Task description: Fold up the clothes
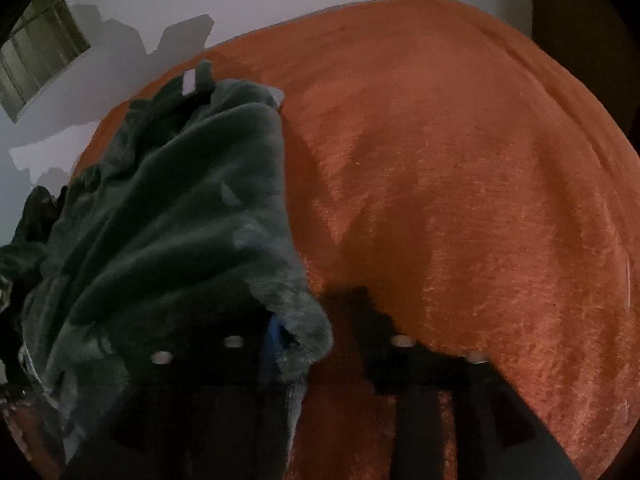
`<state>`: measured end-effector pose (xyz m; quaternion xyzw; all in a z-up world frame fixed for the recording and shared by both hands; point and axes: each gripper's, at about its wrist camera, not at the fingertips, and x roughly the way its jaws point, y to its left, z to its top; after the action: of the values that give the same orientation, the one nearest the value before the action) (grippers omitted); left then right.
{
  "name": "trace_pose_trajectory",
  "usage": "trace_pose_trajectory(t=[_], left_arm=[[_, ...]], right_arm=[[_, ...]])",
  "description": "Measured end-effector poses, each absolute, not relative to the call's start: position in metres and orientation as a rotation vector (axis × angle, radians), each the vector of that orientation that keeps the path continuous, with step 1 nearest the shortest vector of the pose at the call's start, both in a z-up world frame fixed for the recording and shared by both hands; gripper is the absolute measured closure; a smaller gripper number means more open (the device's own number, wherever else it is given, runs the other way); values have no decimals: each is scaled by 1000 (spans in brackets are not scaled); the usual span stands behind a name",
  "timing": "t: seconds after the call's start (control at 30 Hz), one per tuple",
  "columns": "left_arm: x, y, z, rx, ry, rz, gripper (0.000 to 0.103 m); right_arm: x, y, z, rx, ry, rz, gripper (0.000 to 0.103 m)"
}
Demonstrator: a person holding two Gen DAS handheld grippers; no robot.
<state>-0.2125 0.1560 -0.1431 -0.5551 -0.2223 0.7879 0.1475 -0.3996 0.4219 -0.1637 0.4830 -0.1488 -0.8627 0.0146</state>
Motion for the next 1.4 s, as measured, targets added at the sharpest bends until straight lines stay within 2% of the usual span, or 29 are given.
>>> trace_pose_trajectory(t=[0.13,0.2,0.27,0.33,0.4,0.57,0.6,0.63,0.67,0.7,0.83,0.97,1.1,1.13,1.23,1.27,1.33,1.4], left_arm=[[-208,150,-125,-1586,-519,2307,78],[-213,143,-113,-1544,-511,2351,75],[-225,128,-104,-1511,-558,2393,65],[-238,112,-99,-1491,-620,2430,52],[-258,104,-105,-1504,-716,2427,46],[-308,115,-137,-1618,-869,2385,44],[-312,119,-141,-1619,-874,2395,47],[-314,124,-142,-1600,-870,2405,78],[-315,130,-140,-1579,-846,2427,102],[-314,133,-135,-1555,-827,2464,99],[-288,118,-100,-1344,-891,2614,99],[-285,107,-112,-1421,-935,2570,99],[-285,113,-123,-1484,-882,2551,97],[-285,115,-125,-1487,-876,2543,97],[-289,124,-127,-1499,-868,2488,96],[-290,126,-128,-1503,-858,2486,96],[-291,130,-128,-1499,-840,2488,96],[-292,133,-128,-1495,-822,2499,97]], right_arm=[[-385,420,-140,1516,-381,-2731,55],[-374,414,-125,1483,-268,-2788,55],[-365,405,-109,1417,-195,-2828,55],[-363,392,-92,1326,-181,-2817,53],[-373,375,-82,1262,-164,-2773,53],[-416,328,-105,1341,-54,-2635,52],[-423,325,-114,1382,-36,-2622,52],[-431,321,-126,1435,-15,-2603,61],[-435,320,-134,1478,0,-2592,90],[-434,322,-140,1508,3,-2585,98],[-410,340,-142,1497,-18,-2621,99],[-403,345,-136,1501,-35,-2559,99],[-421,350,-110,1459,-82,-2534,98],[-429,352,-100,1441,-98,-2538,94],[-465,360,-76,1403,-123,-2586,58],[-480,362,-74,1419,-129,-2586,56],[-521,361,-82,1521,-152,-2540,56],[-548,360,-104,1713,-176,-2447,77]])
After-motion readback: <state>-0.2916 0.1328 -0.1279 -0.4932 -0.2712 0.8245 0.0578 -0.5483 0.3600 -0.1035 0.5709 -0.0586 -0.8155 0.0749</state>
